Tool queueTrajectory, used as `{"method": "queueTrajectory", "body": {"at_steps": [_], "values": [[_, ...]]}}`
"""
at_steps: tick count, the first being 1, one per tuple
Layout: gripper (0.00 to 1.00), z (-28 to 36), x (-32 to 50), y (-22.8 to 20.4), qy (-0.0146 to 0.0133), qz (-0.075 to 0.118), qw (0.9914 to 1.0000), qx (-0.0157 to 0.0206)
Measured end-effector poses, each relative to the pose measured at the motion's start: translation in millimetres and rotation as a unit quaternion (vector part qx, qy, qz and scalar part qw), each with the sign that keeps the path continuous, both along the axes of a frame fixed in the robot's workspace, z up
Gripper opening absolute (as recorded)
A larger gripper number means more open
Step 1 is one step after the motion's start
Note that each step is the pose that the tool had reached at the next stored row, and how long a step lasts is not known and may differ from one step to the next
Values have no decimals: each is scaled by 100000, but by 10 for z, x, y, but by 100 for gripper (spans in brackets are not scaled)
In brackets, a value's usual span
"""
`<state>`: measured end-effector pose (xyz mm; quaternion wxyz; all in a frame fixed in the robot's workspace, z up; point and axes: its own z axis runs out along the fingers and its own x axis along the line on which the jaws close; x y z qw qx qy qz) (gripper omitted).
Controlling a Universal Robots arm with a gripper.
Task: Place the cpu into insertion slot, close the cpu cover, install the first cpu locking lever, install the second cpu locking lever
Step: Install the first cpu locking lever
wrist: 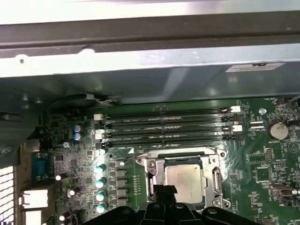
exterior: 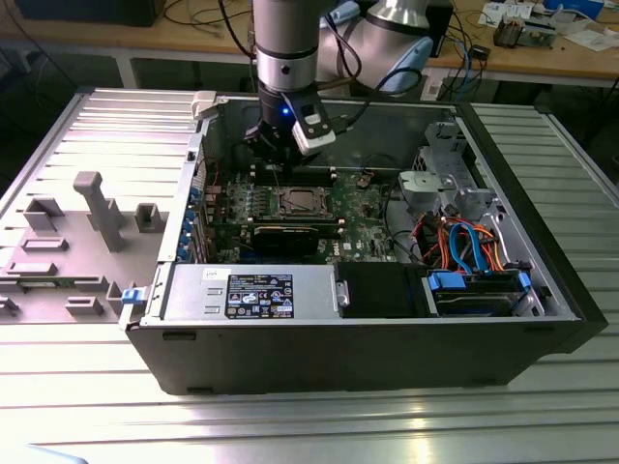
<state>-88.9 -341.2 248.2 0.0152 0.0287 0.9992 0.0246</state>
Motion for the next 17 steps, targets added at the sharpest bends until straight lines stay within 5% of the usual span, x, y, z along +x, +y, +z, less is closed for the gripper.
{"method": "queueTrajectory", "body": {"at_steps": [9,17], "values": [[11,-1,-288,0,-3,37,100000,4],[11,35,-325,17,-14,627,99998,-33]]}}
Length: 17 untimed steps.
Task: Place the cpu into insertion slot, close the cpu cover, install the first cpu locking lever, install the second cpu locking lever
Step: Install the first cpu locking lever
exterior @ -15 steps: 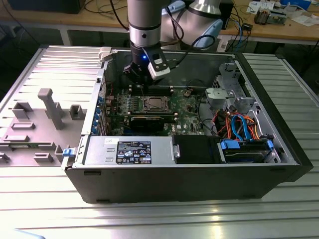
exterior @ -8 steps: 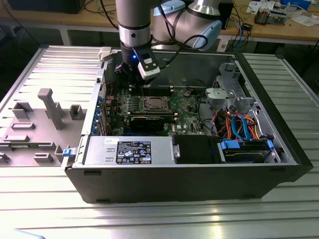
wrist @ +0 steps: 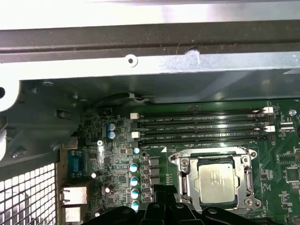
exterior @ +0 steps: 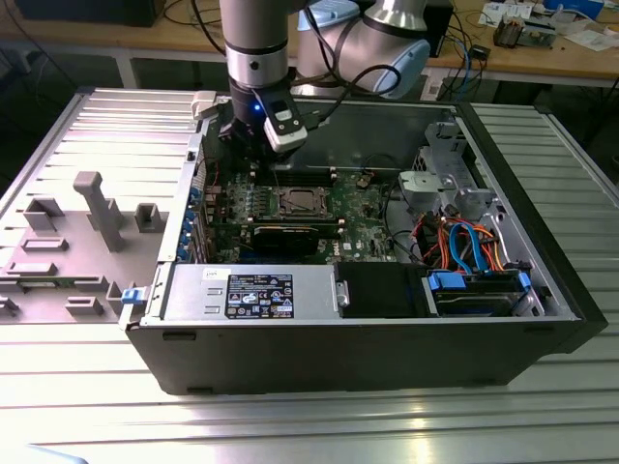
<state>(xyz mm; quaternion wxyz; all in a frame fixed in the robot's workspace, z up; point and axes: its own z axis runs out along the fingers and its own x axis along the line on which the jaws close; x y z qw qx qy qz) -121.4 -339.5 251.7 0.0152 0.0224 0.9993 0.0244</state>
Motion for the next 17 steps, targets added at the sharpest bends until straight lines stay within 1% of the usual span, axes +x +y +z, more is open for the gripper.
{"method": "queueTrajectory", "body": {"at_steps": [4,7,10,12,14,16,17], "values": [[11,5,-29,24,1,-1,100000,1],[11,6,-35,48,-2,79,100000,2],[11,26,-38,62,-48,135,100000,2],[11,46,-38,79,-73,206,100000,5],[11,66,-40,109,-97,308,99999,-12],[11,65,-41,136,-109,446,99999,-7],[11,65,-42,162,-114,651,99998,-3]]}}
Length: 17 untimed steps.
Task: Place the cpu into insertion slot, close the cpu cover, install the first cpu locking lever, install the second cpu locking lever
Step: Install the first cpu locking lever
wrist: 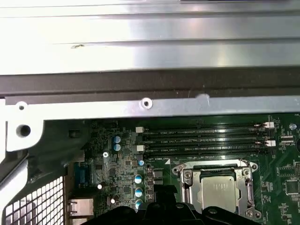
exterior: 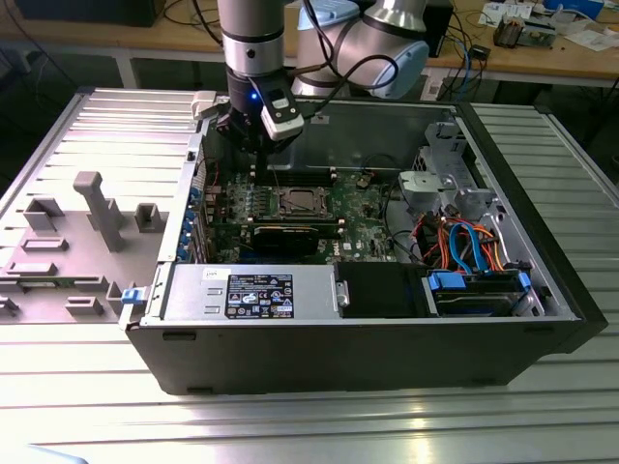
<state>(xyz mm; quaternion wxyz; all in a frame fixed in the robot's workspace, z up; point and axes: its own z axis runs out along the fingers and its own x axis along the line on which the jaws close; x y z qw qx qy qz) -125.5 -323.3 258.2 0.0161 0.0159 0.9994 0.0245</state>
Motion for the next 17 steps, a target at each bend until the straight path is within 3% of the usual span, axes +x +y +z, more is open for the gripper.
{"method": "queueTrajectory", "body": {"at_steps": [3,6,17], "values": [[11,0,0,56,-39,257,100000,-6],[11,1,2,84,-127,295,99999,-16],[11,0,69,86,-134,286,100000,-11]]}}
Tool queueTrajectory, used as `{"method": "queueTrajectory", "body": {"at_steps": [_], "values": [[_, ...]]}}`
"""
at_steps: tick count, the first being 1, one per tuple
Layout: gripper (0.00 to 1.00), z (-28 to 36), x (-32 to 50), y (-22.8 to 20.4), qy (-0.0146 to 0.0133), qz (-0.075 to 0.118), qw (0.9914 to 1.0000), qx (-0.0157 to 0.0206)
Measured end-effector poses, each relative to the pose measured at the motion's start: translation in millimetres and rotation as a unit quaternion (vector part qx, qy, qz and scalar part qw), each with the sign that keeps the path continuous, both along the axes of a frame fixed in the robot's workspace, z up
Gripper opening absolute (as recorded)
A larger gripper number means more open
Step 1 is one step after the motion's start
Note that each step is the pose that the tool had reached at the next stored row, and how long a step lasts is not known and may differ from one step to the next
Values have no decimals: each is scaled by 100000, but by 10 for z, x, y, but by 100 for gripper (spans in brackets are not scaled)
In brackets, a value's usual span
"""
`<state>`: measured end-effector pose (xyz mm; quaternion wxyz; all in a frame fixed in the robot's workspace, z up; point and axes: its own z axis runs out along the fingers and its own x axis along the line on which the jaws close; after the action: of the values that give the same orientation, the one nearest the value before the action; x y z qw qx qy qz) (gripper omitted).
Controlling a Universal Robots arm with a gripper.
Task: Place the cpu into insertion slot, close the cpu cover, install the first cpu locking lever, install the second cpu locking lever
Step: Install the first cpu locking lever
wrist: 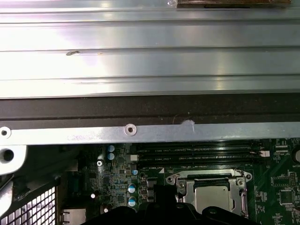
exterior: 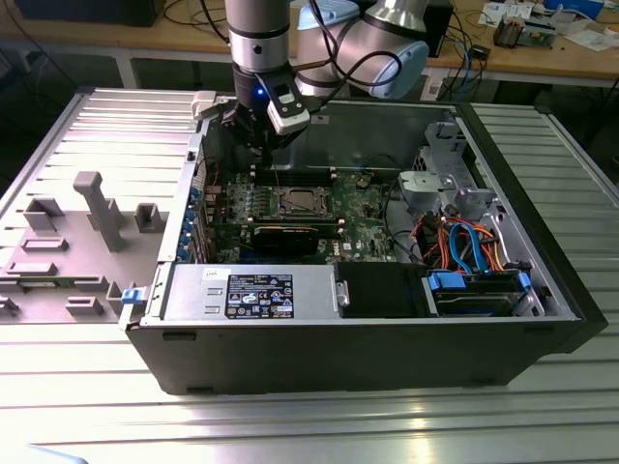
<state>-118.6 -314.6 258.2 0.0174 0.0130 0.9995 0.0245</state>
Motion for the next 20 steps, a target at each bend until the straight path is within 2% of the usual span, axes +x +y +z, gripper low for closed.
{"method": "queueTrajectory", "body": {"at_steps": [9,20], "values": [[11,0,3,0,2,0,100000,-1],[11,-2,70,0,1,1,100000,28]]}}
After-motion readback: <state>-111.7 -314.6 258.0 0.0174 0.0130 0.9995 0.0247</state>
